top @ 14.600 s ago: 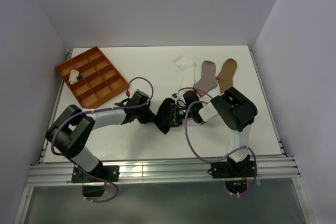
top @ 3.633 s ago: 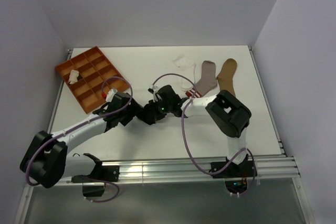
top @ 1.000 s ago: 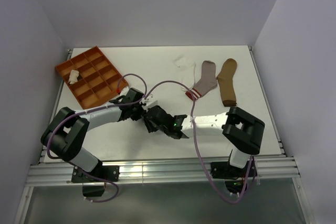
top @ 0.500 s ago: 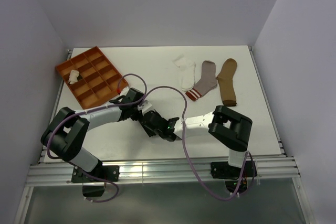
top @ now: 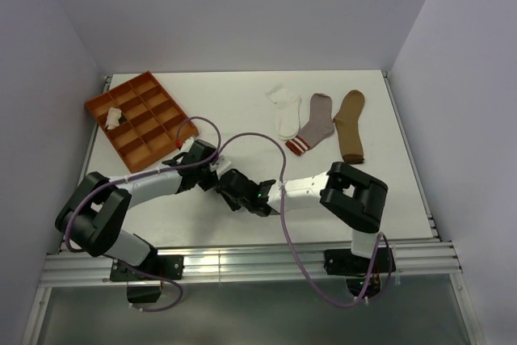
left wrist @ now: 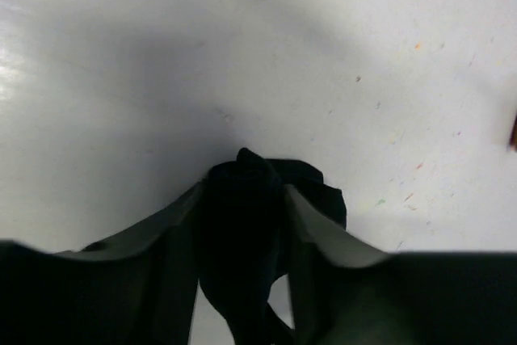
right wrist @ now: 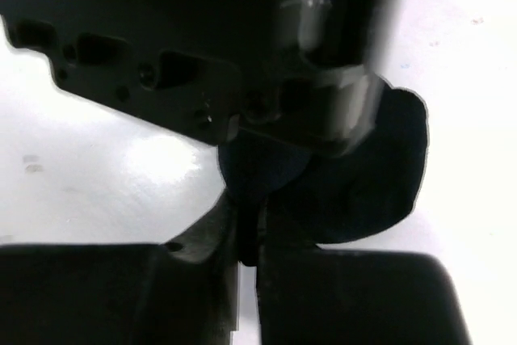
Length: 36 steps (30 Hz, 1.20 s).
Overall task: Roll the socks
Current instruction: Roll the sock at the center of the board.
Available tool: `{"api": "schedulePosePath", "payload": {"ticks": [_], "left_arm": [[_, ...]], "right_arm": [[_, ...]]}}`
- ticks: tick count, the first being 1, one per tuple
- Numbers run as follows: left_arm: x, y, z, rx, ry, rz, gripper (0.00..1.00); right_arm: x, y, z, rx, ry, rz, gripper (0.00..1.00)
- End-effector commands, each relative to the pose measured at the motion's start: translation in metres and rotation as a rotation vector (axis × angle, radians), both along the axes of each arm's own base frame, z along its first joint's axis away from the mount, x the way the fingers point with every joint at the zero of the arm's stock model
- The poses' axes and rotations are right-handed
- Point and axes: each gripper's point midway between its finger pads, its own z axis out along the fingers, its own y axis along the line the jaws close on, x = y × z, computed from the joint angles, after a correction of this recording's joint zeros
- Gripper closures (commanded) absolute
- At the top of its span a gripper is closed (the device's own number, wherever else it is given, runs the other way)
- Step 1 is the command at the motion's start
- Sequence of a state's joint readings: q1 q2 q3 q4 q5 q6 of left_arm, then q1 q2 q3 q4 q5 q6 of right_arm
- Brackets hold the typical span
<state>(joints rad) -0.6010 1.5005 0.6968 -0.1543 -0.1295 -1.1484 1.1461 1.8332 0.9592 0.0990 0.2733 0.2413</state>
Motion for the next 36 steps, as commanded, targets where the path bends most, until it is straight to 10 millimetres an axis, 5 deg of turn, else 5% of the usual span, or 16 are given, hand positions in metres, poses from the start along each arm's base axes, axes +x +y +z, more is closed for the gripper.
{"api": "schedulePosePath", "payload": {"ticks": [1,5,8,17,25,36], "left_arm": [[-0.037,0.01,-0.014,-0.008,0.1,0.013,0.48],[-0.032,0.012,0.001,-0.084,0.026,0.062,0.18],[-0.029,0.012,0.013,-0.116,-0.009,0.073,0.15],[-0.032,0.006,0.018,-0.208,-0.04,0.088,0.16],[-0.013,-0.005,0.03,-0.234,-0.111,0.075,0.18],[-0.003,-0.014,0.004,-0.188,-0.05,0.055,0.28]], "right_arm": [[-0.006,-0.007,-0.009,0.117,0.206,0.007,1.0],[-0.007,-0.01,-0.006,0.284,0.392,0.034,1.0],[-0.007,-0.013,-0.005,0.411,0.541,0.029,1.0],[0.003,-0.028,0.0,0.72,0.812,-0.015,1.0],[0.001,-0.033,-0.007,0.837,0.989,-0.051,1.0],[0.004,-0.039,-0.016,0.842,1.05,-0.113,1.0]]}}
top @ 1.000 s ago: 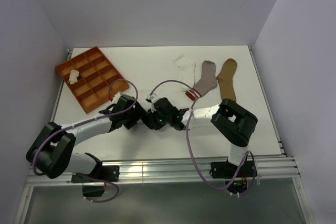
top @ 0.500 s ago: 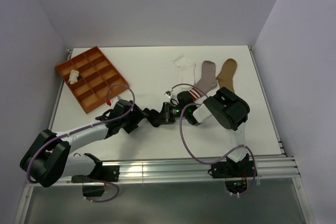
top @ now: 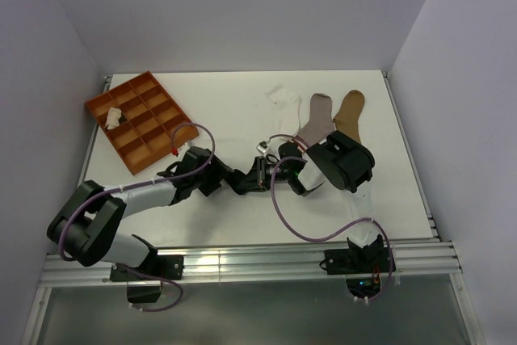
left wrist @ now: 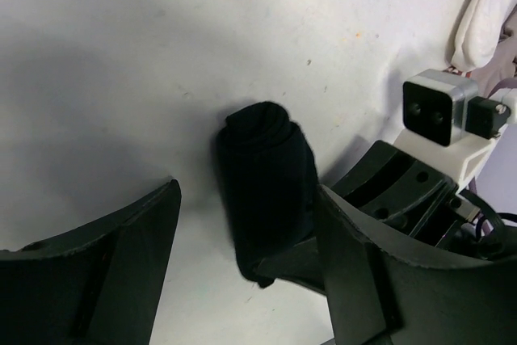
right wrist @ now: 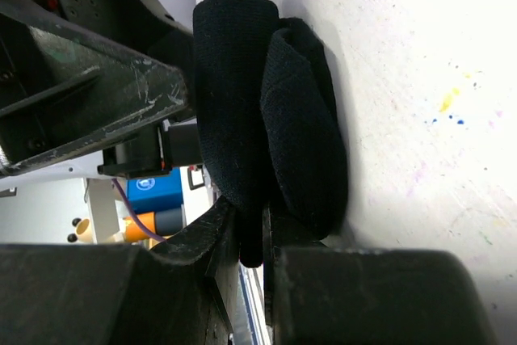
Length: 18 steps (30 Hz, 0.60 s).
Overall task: Roll the socks
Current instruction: Roll the sock at the center of the board.
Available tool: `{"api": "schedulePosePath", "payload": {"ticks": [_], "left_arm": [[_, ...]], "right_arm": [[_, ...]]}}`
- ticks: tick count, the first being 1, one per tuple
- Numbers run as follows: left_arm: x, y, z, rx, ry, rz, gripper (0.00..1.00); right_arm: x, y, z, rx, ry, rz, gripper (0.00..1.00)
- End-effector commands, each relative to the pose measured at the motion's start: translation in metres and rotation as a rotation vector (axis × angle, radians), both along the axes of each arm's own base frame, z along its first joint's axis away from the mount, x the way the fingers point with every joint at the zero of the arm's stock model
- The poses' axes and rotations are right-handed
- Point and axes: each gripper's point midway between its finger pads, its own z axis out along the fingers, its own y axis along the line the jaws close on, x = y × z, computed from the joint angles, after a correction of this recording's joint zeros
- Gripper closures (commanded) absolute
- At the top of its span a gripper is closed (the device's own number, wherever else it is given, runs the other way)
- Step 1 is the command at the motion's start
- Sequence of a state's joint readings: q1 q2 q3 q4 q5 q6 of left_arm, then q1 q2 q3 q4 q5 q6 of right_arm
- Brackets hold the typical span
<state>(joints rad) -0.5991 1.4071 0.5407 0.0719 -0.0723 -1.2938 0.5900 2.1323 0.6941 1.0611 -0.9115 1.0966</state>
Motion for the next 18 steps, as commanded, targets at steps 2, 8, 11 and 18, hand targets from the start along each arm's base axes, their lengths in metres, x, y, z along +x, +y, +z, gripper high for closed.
{"api": "schedulePosePath", "payload": {"ticks": [2,8,11,18], "left_arm": [[0.0,-0.003,-0.015,0.037,0.038,-0.026,0.31],[-0.007,0.001,-0.029,0.073,0.097,-0.03,0.48],[-0.009,0.003,-0.034,0.093,0.114,-0.035,0.62],[-0.016,0.014,-0.044,0.217,0.156,-0.064,0.96]], "right_arm": [[-0.014,-0.01,-0.026,-0.078,0.087,0.009,1.0],[-0.01,-0.014,-0.035,-0.164,0.062,0.003,1.0],[-0.007,-0.017,-0.037,-0.204,0.041,0.0,1.0],[-0.004,-0.026,-0.029,-0.358,-0.102,-0.013,0.77]]}}
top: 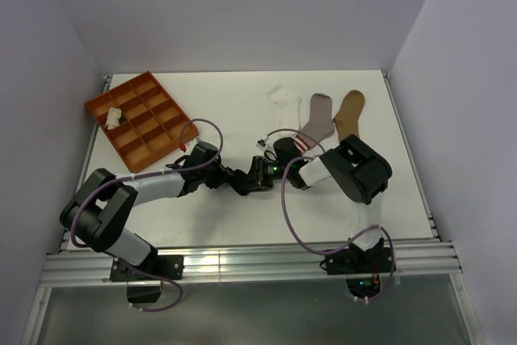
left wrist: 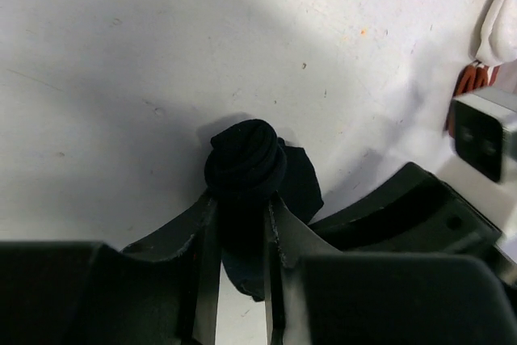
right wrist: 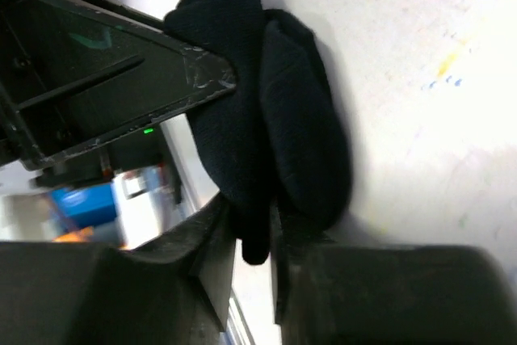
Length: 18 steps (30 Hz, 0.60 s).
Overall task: Roll the socks
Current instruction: Roll the sock at the center of the board.
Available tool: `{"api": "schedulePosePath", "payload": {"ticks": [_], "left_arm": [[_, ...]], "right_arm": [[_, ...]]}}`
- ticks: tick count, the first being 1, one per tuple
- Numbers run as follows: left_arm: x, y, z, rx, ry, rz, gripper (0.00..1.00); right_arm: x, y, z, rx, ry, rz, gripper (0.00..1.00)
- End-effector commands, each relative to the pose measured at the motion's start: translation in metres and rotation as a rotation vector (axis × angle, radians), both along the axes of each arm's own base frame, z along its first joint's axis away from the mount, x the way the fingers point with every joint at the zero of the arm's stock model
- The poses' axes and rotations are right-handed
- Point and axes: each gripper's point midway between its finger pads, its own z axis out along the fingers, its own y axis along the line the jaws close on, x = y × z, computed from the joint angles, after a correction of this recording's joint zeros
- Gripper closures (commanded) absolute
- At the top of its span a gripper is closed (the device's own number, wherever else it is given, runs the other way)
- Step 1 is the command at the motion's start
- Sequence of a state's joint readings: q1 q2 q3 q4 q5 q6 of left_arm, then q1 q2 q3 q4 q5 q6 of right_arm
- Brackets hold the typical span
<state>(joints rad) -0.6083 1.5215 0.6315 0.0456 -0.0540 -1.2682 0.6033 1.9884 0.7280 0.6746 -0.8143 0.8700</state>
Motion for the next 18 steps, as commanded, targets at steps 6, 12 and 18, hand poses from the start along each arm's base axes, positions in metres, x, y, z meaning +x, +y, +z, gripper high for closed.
{"api": "schedulePosePath", "payload": {"ticks": [6,12,18], "left_arm": [[-0.031,0.035,-0.036,0.283,0.142,-0.073,1.0],[-0.03,0.034,-0.033,0.335,0.157,-0.126,1.0],[-0.03,0.029,-0.031,0.328,0.163,-0.152,1.0]], "right_arm": [[0.008,-0.023,0.01,-0.379,-0.348,-0.075,0.57],[0.023,-0.029,0.052,-0.537,-0.699,-0.213,0.52],[0.009,-0.01,0.078,-0.567,-0.926,-0.211,0.46]]}}
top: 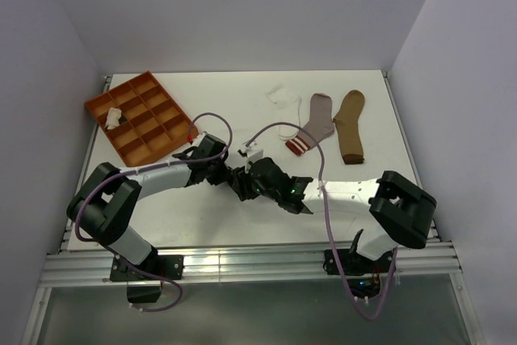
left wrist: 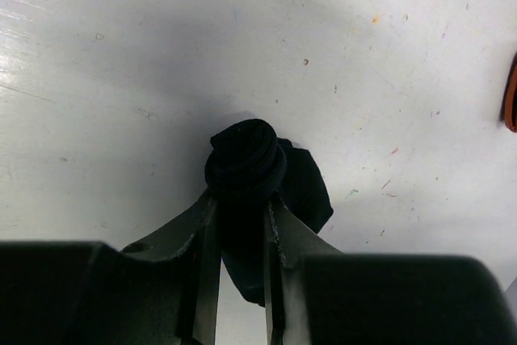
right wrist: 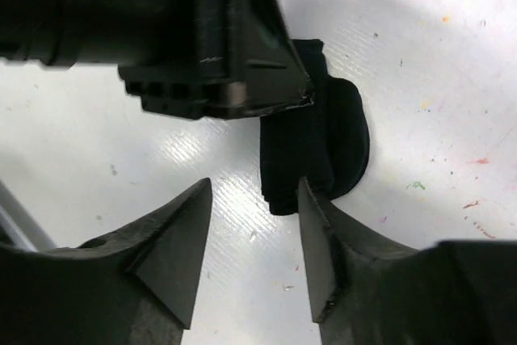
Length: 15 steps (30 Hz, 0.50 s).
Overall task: Roll the socks
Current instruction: Roll the sock at the center of the board.
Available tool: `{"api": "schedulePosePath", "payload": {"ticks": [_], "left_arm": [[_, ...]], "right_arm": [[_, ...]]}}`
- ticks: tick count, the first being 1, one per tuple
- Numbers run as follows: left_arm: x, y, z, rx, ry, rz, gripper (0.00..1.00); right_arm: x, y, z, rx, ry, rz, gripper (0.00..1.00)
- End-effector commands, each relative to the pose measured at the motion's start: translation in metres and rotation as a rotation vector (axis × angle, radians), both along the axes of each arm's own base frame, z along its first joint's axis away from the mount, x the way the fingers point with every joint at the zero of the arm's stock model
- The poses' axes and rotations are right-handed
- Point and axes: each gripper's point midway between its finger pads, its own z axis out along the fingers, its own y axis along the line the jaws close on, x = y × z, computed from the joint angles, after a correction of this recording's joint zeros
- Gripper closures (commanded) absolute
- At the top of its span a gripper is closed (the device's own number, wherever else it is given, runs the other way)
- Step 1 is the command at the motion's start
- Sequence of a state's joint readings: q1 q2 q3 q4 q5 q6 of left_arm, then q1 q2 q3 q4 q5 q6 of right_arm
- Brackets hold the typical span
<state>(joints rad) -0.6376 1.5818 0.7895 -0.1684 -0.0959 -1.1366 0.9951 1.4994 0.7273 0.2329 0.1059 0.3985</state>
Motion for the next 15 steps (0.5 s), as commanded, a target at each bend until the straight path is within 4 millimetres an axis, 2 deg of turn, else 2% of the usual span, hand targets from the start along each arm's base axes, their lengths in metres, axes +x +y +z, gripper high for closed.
{"api": "schedulePosePath", "payload": {"ticks": [1,10,13,15], "left_arm": [[-0.031,0.03,-0.032,0.168,0.124,-0.041,1.0],[-0.031,0.025,-0.032,0.163,0.127,-0.057,1.0],[-0.032,0.023,-0.033,0.161,0.131,-0.063,1.0],[-0.032,0.023,-0.033,0.162,0.132,-0.064,1.0]], "right_arm": [[0.017,-0.008,0.009,-0.109,-0.188,-0.06,0.45],[0.013,0.019,-0.003,-0.177,-0.234,0.017,0.44],[0.012,0.022,-0.011,-0.198,-0.235,0.03,0.44],[0.011,0.022,-0.009,-0.198,-0.247,0.029,0.44]]}}
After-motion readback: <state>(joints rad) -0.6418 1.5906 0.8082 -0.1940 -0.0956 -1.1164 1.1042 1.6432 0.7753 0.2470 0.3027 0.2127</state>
